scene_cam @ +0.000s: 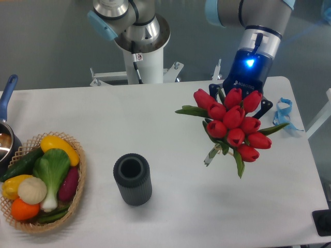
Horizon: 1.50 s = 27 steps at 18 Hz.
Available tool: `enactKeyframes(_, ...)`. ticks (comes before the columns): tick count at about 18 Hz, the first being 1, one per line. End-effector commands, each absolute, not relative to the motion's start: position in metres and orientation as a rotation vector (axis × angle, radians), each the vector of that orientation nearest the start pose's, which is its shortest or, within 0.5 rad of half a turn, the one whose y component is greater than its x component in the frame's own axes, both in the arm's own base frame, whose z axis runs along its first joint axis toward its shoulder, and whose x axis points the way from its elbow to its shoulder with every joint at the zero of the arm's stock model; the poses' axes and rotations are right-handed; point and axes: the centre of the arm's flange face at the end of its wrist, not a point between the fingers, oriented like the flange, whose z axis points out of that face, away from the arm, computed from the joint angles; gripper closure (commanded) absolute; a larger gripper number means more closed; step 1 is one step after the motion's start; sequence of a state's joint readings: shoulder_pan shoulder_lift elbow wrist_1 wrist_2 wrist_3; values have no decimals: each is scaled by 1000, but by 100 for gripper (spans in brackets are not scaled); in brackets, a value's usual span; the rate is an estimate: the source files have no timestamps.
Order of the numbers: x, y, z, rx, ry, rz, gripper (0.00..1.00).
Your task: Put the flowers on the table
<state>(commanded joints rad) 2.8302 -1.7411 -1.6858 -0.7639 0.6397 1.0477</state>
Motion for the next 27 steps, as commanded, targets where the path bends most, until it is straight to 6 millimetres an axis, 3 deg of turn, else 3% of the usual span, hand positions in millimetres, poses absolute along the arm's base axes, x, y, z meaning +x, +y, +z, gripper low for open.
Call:
enactKeyframes(7, -472, 371, 470, -2152, 47, 120, 65)
enactKeyframes(11, -471, 364, 467, -2288, 7, 229, 65)
enactKeyframes(16, -467, 375, 461, -2478, -8, 372, 65)
enactKeyframes(20, -455, 398, 437, -2613, 78, 431, 65)
enactKeyframes(27, -471, 411, 376, -2877, 177, 532, 65)
